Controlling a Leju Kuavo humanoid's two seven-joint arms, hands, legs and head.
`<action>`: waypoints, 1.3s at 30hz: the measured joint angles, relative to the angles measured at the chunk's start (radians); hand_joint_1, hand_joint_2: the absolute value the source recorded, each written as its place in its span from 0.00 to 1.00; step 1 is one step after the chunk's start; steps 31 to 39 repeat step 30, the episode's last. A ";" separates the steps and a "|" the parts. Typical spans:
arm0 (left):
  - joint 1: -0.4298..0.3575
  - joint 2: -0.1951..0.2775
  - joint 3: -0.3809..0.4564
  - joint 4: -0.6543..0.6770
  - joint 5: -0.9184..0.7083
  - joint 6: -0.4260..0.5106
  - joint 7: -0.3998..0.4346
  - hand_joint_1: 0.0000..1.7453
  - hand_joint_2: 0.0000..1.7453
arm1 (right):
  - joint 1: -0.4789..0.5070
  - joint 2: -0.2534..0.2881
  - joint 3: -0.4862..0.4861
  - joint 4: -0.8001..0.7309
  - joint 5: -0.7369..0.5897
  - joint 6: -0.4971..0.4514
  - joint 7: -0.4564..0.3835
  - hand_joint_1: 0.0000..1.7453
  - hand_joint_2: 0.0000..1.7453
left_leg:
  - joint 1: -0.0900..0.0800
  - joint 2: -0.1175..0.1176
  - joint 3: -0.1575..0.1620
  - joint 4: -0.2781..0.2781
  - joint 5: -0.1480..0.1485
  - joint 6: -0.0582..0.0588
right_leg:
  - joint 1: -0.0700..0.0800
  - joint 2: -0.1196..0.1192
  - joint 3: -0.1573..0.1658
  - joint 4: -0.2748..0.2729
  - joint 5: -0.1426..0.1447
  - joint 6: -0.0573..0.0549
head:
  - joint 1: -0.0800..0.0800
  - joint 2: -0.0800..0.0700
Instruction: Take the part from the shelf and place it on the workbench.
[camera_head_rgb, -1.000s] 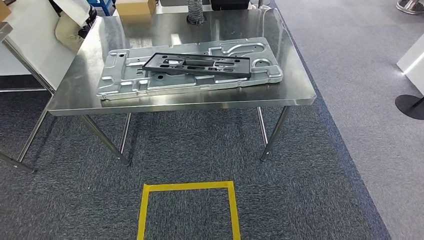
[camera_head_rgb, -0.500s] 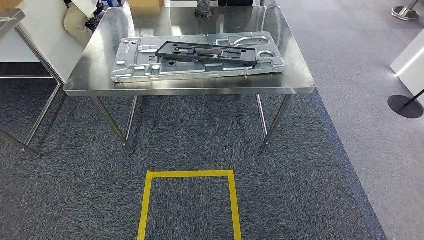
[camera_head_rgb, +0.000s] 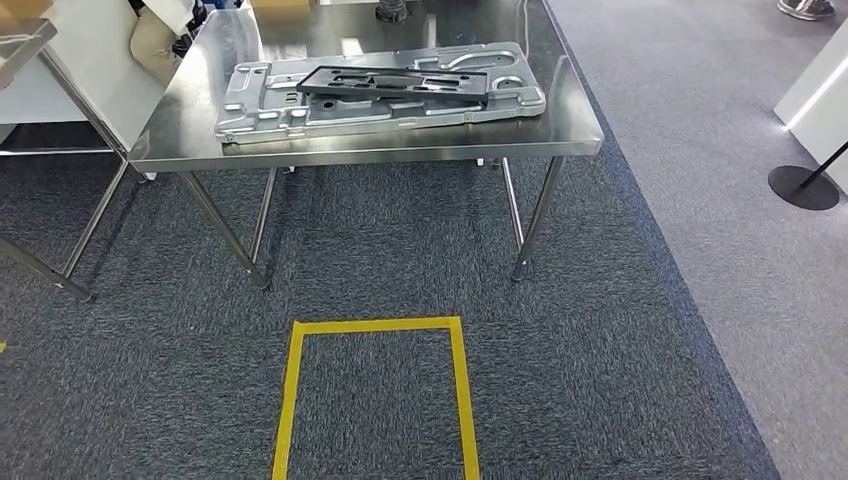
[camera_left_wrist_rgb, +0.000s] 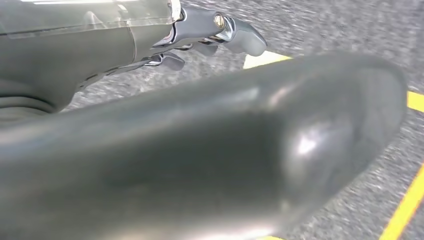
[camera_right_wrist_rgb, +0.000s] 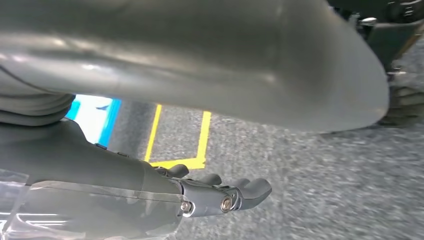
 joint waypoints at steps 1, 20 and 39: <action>0.000 0.000 0.000 0.000 0.002 -0.001 0.007 0.00 0.00 | 0.000 0.000 0.000 0.000 -0.004 0.000 0.003 0.00 0.00 | 0.000 0.000 0.019 0.001 0.022 0.001 | 0.001 0.000 -0.012 0.001 0.009 0.002 | 0.000 0.000; -0.002 0.001 0.001 0.000 0.003 0.003 0.065 0.00 0.25 | 0.005 0.003 -0.036 0.001 -0.031 -0.013 0.085 0.00 0.50 | -0.010 0.000 0.187 -0.308 0.086 0.059 | -0.028 0.010 -0.025 0.068 -0.012 0.085 | 0.003 0.000; -0.004 0.003 0.001 0.001 0.004 0.002 0.058 0.00 1.00 | 0.004 0.004 -0.065 0.002 -0.048 0.005 0.058 0.00 1.00 | -0.009 -0.001 0.175 -0.295 0.085 0.040 | -0.015 0.015 -0.011 0.029 -0.007 0.061 | 0.000 0.000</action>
